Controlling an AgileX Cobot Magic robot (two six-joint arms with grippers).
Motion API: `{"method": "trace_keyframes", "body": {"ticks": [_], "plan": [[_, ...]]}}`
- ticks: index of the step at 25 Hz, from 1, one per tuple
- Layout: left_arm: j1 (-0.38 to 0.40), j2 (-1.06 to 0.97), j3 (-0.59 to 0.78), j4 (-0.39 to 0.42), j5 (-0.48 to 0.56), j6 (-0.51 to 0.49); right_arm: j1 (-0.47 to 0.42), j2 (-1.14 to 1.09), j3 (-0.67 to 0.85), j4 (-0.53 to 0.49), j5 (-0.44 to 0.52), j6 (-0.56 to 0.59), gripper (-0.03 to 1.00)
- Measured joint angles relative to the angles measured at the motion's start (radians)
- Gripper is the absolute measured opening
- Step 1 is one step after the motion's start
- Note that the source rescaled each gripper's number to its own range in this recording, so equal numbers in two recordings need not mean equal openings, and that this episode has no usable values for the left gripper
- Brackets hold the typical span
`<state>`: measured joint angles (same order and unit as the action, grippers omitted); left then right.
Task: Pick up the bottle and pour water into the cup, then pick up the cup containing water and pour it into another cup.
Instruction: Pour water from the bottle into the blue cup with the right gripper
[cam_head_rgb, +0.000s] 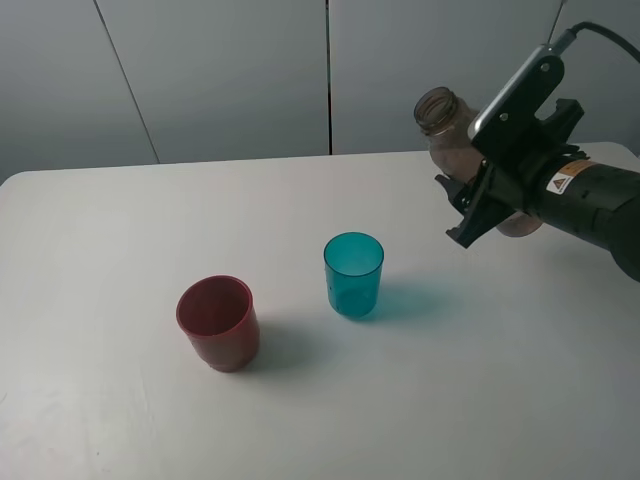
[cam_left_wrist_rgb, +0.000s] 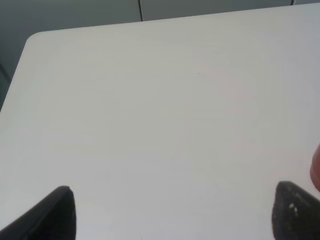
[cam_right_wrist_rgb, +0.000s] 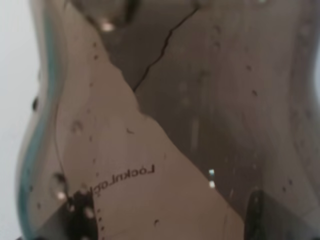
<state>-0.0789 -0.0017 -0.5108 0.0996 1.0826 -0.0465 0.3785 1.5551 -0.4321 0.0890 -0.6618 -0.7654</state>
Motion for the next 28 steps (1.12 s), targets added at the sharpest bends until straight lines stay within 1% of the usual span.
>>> {"method": "trace_keyframes", "body": {"ticks": [3, 6, 10, 14, 17, 21, 24, 28], "plan": [[0.000, 0.000, 0.000, 0.000, 0.000, 0.000, 0.016, -0.002, 0.004, 0.000, 0.025, -0.038, 0.01], [0.000, 0.000, 0.000, 0.000, 0.000, 0.000, 0.052, -0.002, 0.004, 0.002, 0.041, -0.148, 0.01], [0.000, 0.000, 0.000, 0.000, 0.000, 0.000, 0.085, -0.002, 0.004, 0.011, 0.075, -0.248, 0.01], [0.000, 0.000, 0.000, 0.000, 0.000, 0.000, 0.087, -0.002, 0.005, 0.030, 0.123, -0.319, 0.01], [0.000, 0.000, 0.000, 0.000, 0.000, 0.000, 0.088, 0.000, 0.005, 0.034, 0.125, -0.347, 0.01], [0.000, 0.000, 0.000, 0.000, 0.000, 0.000, 0.088, 0.021, 0.005, 0.034, 0.127, -0.425, 0.01], [0.000, 0.000, 0.000, 0.000, 0.000, 0.000, 0.088, 0.028, 0.005, 0.034, 0.129, -0.456, 0.01], [0.000, 0.000, 0.000, 0.000, 0.000, 0.000, 0.088, 0.028, -0.031, 0.071, 0.153, -0.509, 0.01]]}}
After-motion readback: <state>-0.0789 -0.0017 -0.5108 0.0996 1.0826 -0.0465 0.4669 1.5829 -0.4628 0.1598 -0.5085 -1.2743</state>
